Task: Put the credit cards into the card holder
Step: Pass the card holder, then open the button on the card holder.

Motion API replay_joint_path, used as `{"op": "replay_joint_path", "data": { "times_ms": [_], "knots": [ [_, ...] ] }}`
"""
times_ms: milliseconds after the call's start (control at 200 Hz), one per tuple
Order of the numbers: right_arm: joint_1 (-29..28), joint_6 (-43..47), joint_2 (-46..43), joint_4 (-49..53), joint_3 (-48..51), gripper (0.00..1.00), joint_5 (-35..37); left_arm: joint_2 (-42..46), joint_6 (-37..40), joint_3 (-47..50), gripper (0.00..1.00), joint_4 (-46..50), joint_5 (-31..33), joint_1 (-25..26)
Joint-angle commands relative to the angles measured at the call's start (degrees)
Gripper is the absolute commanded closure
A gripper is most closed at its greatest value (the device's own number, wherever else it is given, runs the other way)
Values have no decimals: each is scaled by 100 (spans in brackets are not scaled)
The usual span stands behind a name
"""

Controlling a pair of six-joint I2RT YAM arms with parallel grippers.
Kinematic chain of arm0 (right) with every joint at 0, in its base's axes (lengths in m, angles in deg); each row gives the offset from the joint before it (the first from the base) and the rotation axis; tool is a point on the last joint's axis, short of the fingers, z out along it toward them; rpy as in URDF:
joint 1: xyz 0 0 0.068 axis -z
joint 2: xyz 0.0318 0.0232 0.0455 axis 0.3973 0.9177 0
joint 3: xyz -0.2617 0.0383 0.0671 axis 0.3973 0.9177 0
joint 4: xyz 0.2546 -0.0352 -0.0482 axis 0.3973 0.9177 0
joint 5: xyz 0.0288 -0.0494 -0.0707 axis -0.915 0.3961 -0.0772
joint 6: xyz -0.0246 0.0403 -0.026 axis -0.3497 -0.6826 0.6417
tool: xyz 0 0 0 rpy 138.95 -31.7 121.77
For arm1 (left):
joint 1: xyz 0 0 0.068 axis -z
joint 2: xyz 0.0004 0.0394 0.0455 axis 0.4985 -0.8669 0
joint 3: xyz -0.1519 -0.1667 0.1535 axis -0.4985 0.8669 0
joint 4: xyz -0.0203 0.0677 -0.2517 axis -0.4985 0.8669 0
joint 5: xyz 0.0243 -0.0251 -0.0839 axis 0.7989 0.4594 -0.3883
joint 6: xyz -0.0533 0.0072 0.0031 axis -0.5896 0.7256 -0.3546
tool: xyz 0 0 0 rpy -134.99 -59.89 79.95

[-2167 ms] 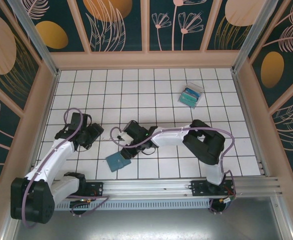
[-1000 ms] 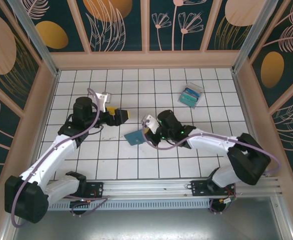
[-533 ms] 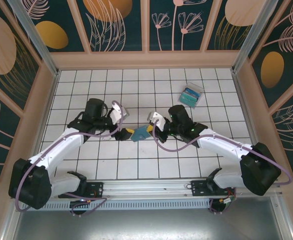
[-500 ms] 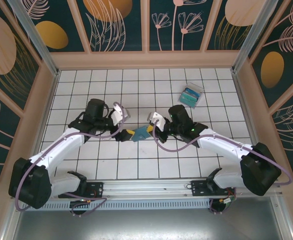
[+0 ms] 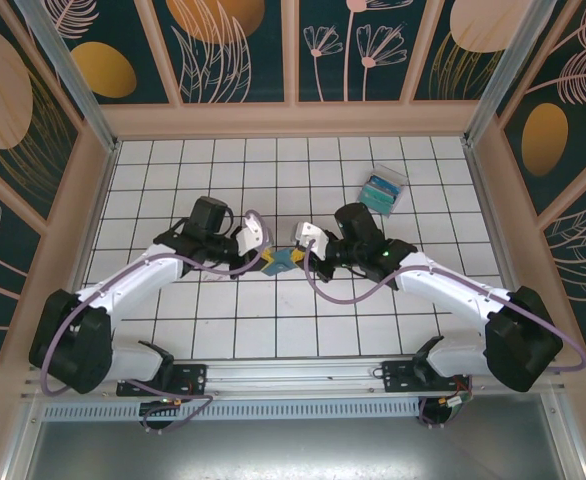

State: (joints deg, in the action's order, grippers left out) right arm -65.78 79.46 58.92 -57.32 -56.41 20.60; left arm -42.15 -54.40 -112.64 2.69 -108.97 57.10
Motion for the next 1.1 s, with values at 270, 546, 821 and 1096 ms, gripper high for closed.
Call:
{"op": "replay_joint_path", "data": {
  "times_ms": [270, 546, 821, 1096],
  "knots": [
    [285, -3265, -908, -2391, 730, 39, 2367, 304, -3276, 149, 100, -2435, 512, -4],
    [602, -7019, -716, -1271, 371, 47, 2767, -293, -7121, -344, 100, -2813, 2170, -6],
    [494, -7300, 723, 17, -1314, 58, 1980, -912, -8155, -807, 100, -2402, 1653, 90],
    [304, -7064, 1678, 1044, -2282, 59, 2240, -1035, -8460, -987, 100, -2616, 1329, 275]
  ]
}}
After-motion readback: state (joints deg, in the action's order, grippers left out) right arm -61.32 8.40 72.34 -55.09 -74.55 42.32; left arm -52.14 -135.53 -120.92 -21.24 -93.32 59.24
